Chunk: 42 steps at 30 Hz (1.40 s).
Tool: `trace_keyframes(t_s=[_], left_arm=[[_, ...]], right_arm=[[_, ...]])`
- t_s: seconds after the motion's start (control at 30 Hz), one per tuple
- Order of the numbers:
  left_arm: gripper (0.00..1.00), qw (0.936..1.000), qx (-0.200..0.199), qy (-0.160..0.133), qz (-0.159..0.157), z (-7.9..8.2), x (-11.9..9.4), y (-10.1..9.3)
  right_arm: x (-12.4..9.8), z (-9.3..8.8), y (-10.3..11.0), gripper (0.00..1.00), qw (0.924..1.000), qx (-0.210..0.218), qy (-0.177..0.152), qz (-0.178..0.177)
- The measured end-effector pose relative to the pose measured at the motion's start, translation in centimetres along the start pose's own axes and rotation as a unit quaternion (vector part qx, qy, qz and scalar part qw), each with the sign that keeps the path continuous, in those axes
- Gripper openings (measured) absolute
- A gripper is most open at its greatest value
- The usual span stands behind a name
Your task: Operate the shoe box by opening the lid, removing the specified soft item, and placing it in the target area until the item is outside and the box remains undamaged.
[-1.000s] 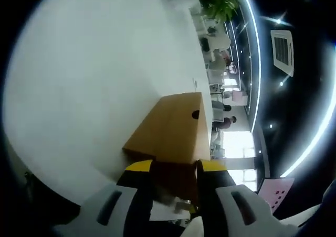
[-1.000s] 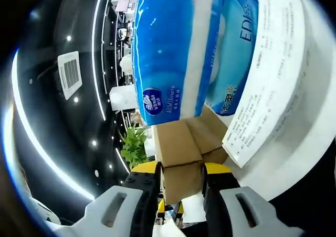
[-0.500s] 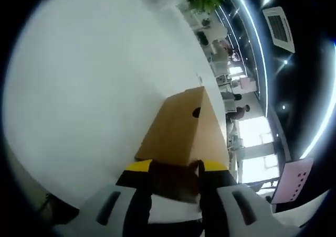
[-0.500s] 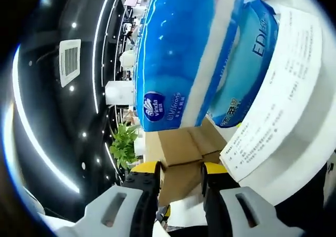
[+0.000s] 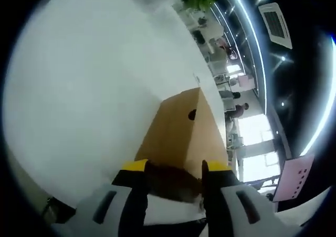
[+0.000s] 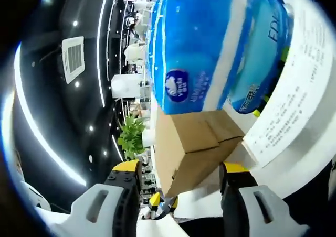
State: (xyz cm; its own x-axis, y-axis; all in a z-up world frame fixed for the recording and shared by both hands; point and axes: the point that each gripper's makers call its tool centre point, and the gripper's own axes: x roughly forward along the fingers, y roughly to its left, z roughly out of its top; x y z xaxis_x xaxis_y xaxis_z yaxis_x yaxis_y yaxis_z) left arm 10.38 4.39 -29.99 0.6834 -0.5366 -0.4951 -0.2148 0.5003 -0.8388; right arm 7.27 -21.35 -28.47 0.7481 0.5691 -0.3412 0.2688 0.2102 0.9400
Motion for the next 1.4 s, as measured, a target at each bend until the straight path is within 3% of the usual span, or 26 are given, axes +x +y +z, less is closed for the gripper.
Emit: trace_keyframes(t_s=[0.17, 0.27, 0.4, 0.63, 0.7, 0.73, 0.77, 0.8, 0.87, 0.9, 0.93, 0.97, 1.03, 1.07, 1.1, 1.17, 1.27, 1.3, 1.37, 1.4], left_arm=[[0.58, 1.0000, -0.008, -0.004, 0.002, 0.0, -0.8, 0.0], [0.65, 0.9999, -0.003, -0.010, -0.002, -0.1, -1.2, -0.3], [0.98, 0.9991, 0.037, -0.018, 0.004, 0.0, -1.4, -0.7], [0.99, 0.9928, 0.120, 0.009, -0.004, -0.3, -1.8, -1.9], [0.99, 0.9847, 0.174, 0.008, -0.009, 0.2, -2.3, -3.0], [0.98, 0.9808, 0.194, 0.008, -0.018, 0.3, -2.5, -3.8], [0.96, 0.9765, 0.214, 0.014, -0.018, 0.3, -2.7, -4.1], [0.93, 0.9695, 0.244, 0.018, -0.008, 0.6, -2.9, -4.3], [0.95, 0.9655, 0.260, 0.011, -0.006, 1.1, -2.9, -4.7], [0.99, 0.9611, 0.276, -0.003, -0.001, 1.8, -2.9, -4.9], [0.99, 0.9554, 0.295, -0.002, 0.006, 2.0, -2.8, -4.8], [0.99, 0.9494, 0.314, 0.007, 0.009, 1.9, -2.7, -4.7], [0.99, 0.9388, 0.344, 0.015, 0.016, 2.0, -2.4, -4.7], [0.97, 0.9378, 0.346, 0.016, 0.014, 1.9, -2.4, -4.8], [0.96, 0.9352, 0.354, 0.012, 0.007, 2.0, -2.5, -5.4], [0.97, 0.9233, 0.384, 0.008, 0.005, 2.4, -2.6, -6.3], [0.99, 0.9112, 0.412, 0.005, 0.007, 2.8, -2.6, -6.9], [0.98, 0.9099, 0.415, 0.005, 0.005, 2.8, -2.6, -7.1], [0.91, 0.9031, 0.429, 0.022, 0.008, 2.5, -2.6, -7.3], [0.90, 0.8993, 0.437, 0.019, 0.014, 2.7, -2.6, -7.4]], right_arm=[[-0.6, -1.4, 1.1, 0.71, 0.9994, -0.028, 0.017, 0.004], [-1.2, -1.4, 1.8, 0.74, 0.9974, -0.072, 0.009, 0.002], [-2.0, -1.3, 0.6, 0.74, 0.9920, -0.115, -0.005, -0.051], [-2.2, -1.4, 3.7, 0.81, 0.9874, -0.155, -0.010, -0.031], [-2.3, -1.0, 6.8, 0.81, 0.9930, -0.111, -0.035, 0.018], [-2.3, -0.7, 7.8, 0.81, 0.9919, -0.115, -0.044, 0.029], [-2.4, -0.6, 8.3, 0.80, 0.9893, -0.137, -0.047, 0.014], [-2.3, -0.5, 8.3, 0.80, 0.9833, -0.177, -0.044, -0.007], [-1.9, -0.6, 8.6, 0.80, 0.9752, -0.217, -0.038, -0.022], [-1.5, -0.2, 9.2, 0.80, 0.9578, -0.283, -0.039, -0.032], [-1.3, -0.3, 9.5, 0.80, 0.9475, -0.316, -0.032, -0.033], [-1.2, -0.3, 9.6, 0.81, 0.9425, -0.331, -0.028, -0.034], [-0.5, -1.1, 9.7, 0.82, 0.9162, -0.398, 0.005, -0.045], [-0.4, -1.2, 9.7, 0.82, 0.9114, -0.409, 0.011, -0.047], [-0.4, -1.3, 9.9, 0.82, 0.9006, -0.431, 0.029, -0.052], [-0.3, -1.2, 11.2, 0.83, 0.8806, -0.470, 0.040, -0.041], [-0.2, -0.8, 12.4, 0.89, 0.8677, -0.494, 0.031, -0.042], [-0.1, -0.6, 12.5, 0.90, 0.8601, -0.507, 0.032, -0.045], [-0.1, -0.2, 12.6, 0.91, 0.8404, -0.538, 0.033, -0.054], [-0.1, 0.2, 12.5, 0.90, 0.8250, -0.561, 0.033, -0.060]])
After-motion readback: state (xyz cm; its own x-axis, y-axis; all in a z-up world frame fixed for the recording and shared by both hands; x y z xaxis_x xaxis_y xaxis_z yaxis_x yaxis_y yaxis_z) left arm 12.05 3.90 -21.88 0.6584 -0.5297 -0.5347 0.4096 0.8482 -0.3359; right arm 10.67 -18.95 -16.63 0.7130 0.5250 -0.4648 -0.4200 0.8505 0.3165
